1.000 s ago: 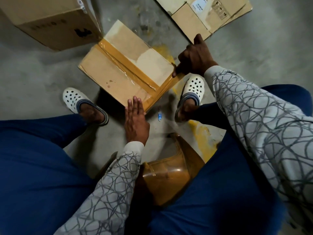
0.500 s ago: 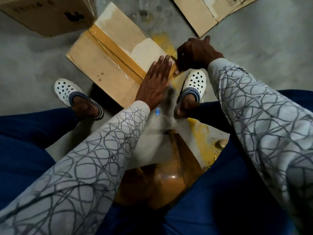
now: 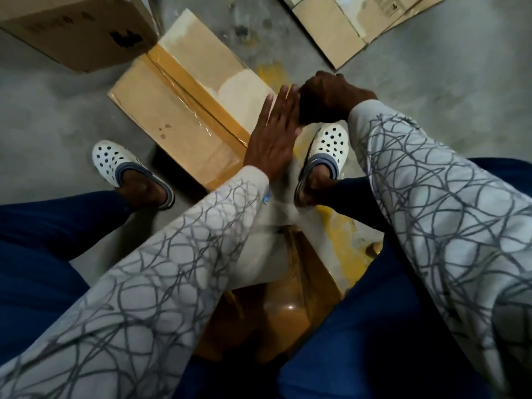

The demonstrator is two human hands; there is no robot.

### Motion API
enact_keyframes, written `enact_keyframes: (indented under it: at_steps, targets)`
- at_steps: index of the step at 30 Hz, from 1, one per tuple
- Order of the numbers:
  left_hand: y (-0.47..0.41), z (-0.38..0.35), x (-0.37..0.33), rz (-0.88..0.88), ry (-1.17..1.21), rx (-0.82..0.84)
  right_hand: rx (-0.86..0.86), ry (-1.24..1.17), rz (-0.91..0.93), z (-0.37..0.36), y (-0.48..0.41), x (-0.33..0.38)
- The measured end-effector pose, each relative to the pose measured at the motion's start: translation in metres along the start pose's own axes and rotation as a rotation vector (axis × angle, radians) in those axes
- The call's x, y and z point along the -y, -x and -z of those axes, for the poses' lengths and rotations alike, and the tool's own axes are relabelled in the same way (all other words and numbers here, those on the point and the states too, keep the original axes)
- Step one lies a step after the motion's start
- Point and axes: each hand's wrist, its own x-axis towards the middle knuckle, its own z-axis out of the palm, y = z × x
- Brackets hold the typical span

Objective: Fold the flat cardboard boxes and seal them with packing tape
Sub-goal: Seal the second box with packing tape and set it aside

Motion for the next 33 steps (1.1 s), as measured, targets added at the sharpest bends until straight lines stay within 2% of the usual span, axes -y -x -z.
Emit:
enact_keyframes:
  at_steps: [2,5,9,13,15,18,20,22,24,25,26,27,28,29,30,33]
  targets:
    - [-0.010,-0.003,0.002,-0.006,-0.061,-0.008,0.025,0.054,-0.005,0.006,0.008,0.006]
    - [-0.011,-0.005,0.014,-0.124,-0.141,0.013,-0.063,0.201,0.016,0.010,0.018,0.011]
    - [-0.009,0.009,0.046,-0.221,-0.135,0.004,-0.145,0.185,0.067,0.013,0.031,0.026]
    - [0.036,0.021,0.112,-0.466,-0.287,0.033,-0.184,0.162,0.206,-0.004,0.042,0.065]
    - [0.066,0.032,0.131,-0.451,-0.303,0.075,-0.168,0.208,0.273,-0.019,0.047,0.095]
    - [0.107,0.042,0.122,-0.186,-0.194,0.148,-0.210,0.303,0.396,-0.039,0.055,0.136]
    - [0.134,0.047,0.093,0.102,0.003,0.084,-0.218,0.323,0.443,-0.048,0.063,0.153]
    - [0.149,0.055,0.050,0.460,0.234,-0.044,-0.209,0.334,0.420,-0.052,0.071,0.162]
    - [0.149,0.065,0.013,0.953,0.580,-0.127,-0.225,0.283,0.376,-0.056,0.076,0.165]
    - [0.145,0.070,0.002,1.209,0.870,-0.140,-0.221,0.235,0.344,-0.058,0.076,0.164]
    - [0.138,0.075,-0.007,1.391,1.218,-0.134,-0.213,0.176,0.306,-0.061,0.077,0.160]
    - [0.134,0.077,-0.012,1.478,1.558,-0.126,-0.199,0.115,0.272,-0.065,0.077,0.156]
    - [0.131,0.076,-0.015,1.501,1.801,-0.115,-0.165,0.056,0.241,-0.068,0.077,0.151]
    - [0.127,0.072,-0.015,1.513,1.929,-0.123,-0.130,-0.017,0.214,-0.071,0.078,0.146]
    - [0.126,0.065,-0.014,1.535,1.976,-0.152,-0.126,-0.103,0.199,-0.073,0.079,0.142]
    - [0.125,0.042,-0.006,1.591,1.989,-0.214,-0.278,-0.279,0.104,-0.090,0.076,0.128]
